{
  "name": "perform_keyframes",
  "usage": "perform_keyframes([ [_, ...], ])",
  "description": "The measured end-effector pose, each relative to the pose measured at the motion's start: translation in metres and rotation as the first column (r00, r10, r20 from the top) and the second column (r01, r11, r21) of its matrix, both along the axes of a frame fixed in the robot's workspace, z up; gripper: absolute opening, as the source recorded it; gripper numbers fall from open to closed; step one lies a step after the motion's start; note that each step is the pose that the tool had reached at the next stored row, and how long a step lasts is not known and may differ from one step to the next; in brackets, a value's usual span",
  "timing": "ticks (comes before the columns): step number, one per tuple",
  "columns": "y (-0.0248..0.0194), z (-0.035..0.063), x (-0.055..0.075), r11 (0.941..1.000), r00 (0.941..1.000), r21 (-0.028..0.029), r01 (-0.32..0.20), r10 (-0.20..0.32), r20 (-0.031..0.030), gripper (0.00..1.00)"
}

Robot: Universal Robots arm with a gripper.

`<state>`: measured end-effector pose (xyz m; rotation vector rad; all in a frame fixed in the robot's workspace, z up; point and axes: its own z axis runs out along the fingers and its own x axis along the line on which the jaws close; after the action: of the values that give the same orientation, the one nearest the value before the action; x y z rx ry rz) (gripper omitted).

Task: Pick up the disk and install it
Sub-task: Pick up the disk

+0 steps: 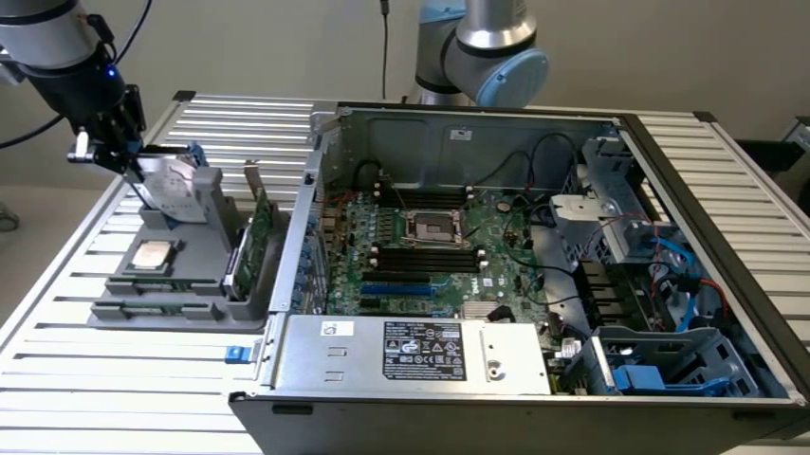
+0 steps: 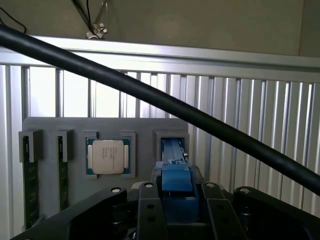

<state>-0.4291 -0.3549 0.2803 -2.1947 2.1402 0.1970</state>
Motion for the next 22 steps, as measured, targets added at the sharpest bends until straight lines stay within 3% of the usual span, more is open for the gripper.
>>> perform_keyframes([
  [14,0.0000,0.0125,0.001,1.0000,1.0000,0.0025,0.000,0.000,-0.0001,0.33],
  [22,0.0009,0.0302,0.002,1.0000,1.0000,0.0025,0.000,0.000,0.0000,0.33],
])
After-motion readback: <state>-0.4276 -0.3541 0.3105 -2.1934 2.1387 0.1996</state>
